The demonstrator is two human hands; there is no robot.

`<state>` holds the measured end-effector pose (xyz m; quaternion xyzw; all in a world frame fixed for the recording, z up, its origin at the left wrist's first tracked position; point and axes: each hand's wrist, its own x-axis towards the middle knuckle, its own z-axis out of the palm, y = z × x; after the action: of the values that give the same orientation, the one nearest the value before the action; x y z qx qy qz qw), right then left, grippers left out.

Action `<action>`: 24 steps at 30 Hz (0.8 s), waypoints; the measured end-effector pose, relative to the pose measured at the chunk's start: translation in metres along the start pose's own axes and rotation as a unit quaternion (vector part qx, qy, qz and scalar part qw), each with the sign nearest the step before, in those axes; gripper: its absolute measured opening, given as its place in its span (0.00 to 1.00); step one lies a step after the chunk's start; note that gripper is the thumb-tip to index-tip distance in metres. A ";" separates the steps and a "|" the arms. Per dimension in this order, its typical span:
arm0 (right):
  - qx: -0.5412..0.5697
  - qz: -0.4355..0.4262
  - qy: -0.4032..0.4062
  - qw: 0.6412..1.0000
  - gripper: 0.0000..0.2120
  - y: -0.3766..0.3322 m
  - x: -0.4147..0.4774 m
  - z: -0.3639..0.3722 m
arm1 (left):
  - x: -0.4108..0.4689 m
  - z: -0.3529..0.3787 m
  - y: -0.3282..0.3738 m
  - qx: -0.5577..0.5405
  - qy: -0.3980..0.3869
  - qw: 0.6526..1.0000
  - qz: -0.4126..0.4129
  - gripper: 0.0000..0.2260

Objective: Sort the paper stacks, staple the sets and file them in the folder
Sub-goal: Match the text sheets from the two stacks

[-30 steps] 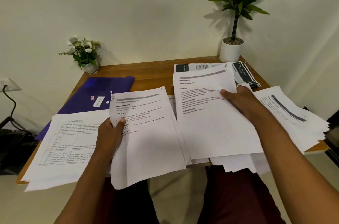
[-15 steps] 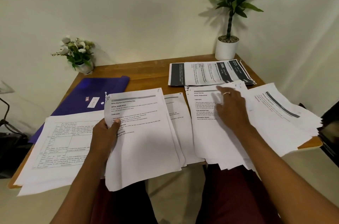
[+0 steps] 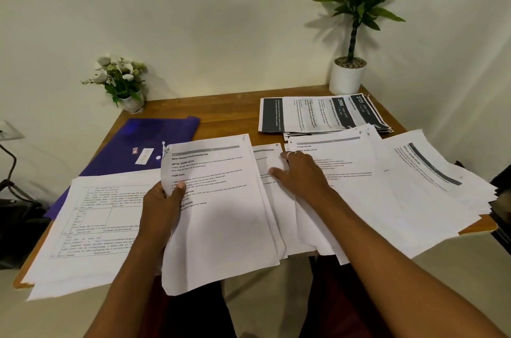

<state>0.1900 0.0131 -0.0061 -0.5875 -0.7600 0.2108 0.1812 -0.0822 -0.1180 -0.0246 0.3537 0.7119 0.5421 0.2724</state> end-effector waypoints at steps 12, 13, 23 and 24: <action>-0.127 0.086 -0.061 0.986 0.44 -0.034 0.013 0.020 | 0.002 0.002 -0.006 -0.015 0.010 1.000 0.008 0.07; -0.109 0.095 -0.053 0.988 0.40 -0.033 0.014 0.021 | 0.001 0.002 -0.005 -0.016 0.010 1.000 0.011 0.07; -0.157 0.049 -0.028 0.986 0.06 -0.040 0.012 0.023 | -0.001 0.000 -0.006 -0.020 0.008 1.000 0.022 0.08; -0.151 0.035 -0.017 0.988 0.06 -0.040 0.010 0.024 | -0.001 0.000 -0.007 -0.021 0.007 1.000 0.021 0.08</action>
<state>0.1421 0.0119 -0.0050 -0.6308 -0.7649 0.1100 0.0703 -0.0831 -0.1195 -0.0314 0.3594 0.6943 0.5651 0.2635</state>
